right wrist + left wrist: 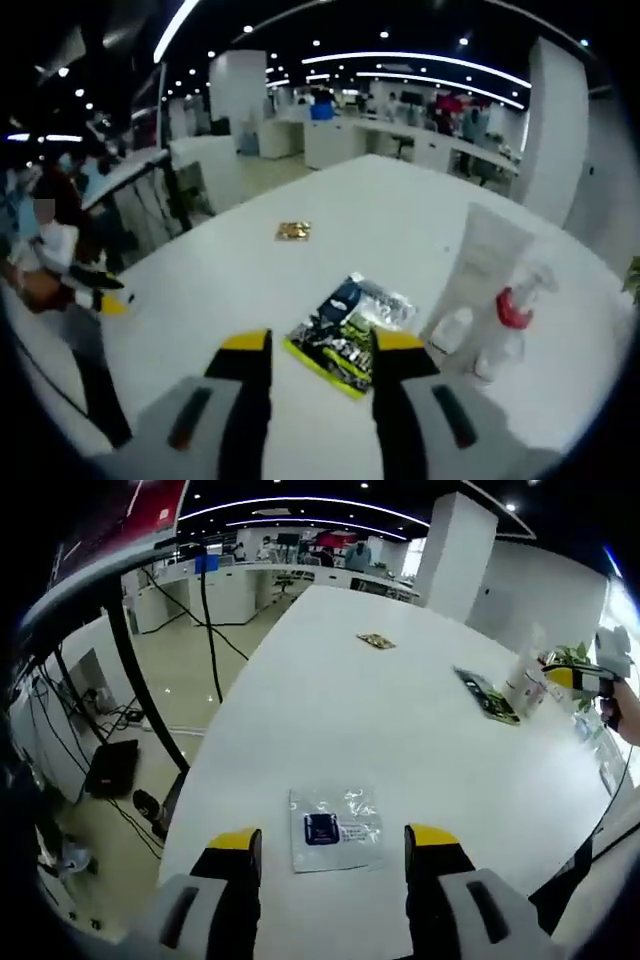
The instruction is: Arrange the skincare products in the storage area until every visible bottle or jar stands upright without overlapping.
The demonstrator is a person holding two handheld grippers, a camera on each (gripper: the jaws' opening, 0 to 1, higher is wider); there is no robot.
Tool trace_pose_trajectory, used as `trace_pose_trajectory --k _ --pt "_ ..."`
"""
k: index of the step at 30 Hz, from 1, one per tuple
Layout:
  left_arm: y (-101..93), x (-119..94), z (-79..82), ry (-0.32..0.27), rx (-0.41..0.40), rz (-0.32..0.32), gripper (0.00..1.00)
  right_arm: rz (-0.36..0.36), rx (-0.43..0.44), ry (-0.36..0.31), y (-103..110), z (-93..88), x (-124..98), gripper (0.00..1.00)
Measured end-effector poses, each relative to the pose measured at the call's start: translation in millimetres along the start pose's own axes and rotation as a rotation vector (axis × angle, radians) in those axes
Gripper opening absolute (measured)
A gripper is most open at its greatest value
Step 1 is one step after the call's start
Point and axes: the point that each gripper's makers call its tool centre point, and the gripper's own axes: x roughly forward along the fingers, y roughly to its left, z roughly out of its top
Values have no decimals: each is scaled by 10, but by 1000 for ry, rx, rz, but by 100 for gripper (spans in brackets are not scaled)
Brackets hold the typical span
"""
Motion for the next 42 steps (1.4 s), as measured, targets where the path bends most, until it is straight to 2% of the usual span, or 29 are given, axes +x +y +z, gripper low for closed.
trace_pose_trajectory --k 1,4,5,6,9,11,12,13,14,19,20,21,22,23,25,28,29,32,33,34,35,38,40,42 --pt "18 24 -20 13 29 19 58 1 -22 -9 9 42 -14 37" --pt "-16 88 -58 29 43 13 58 -3 -44 -51 22 185 -100 37" --pt "64 137 0 9 155 60 58 -8 -43 -60 12 217 -128 36" --pt "0 160 -59 43 160 35 58 -8 -38 -61 7 226 -136 36" --pt "-3 218 -12 31 169 40 56 -18 3 -93 -20 346 -225 35" --pt "-18 206 -29 23 170 36 49 -21 4 -95 -18 386 -254 35" --pt "-53 217 61 -44 194 5 42 -25 -1 -112 -22 433 -282 35" --pt "-132 225 -26 -20 152 -31 41 -26 -1 -115 -15 450 -301 34" --pt "-40 189 -25 -31 195 3 41 -28 6 -117 -18 464 -321 33" --pt "-50 188 -40 -26 211 -16 41 -24 59 -141 47 486 -364 32" --pt "-56 163 -28 -40 195 -23 41 -20 55 -138 71 480 -357 32" --pt "-93 169 -5 -71 131 -42 41 -10 41 -126 115 465 -349 32" --pt "-69 136 -18 -63 87 -32 41 -10 36 -125 126 468 -354 32" --pt "-48 122 -21 -64 80 -23 41 -10 35 -130 133 478 -360 32" --pt "-28 93 -2 -74 80 -17 41 -3 44 -145 151 506 -365 32" --pt "-95 36 121 -101 125 -42 41 9 68 -145 212 499 -317 32" --pt "-128 11 185 -117 129 -53 41 27 72 -137 270 483 -281 32" --pt "-206 -47 324 -145 131 -76 41 151 108 -81 562 394 -169 33" --pt "-263 -68 387 -161 120 -90 41 193 121 -72 670 388 -142 33" --pt "-304 -71 427 -168 119 -102 41 206 124 -74 705 393 -134 33" --pt "-352 -76 456 -173 124 -110 41 258 146 -65 830 379 -117 34" --pt "-526 -100 609 -203 157 -159 41 333 251 -42 1033 316 -74 33" --pt "-611 -132 699 -223 163 -181 41 435 387 10 1254 240 -65 33" --pt "-810 -240 908 -298 212 -224 41 528 477 51 1464 154 -51 33"
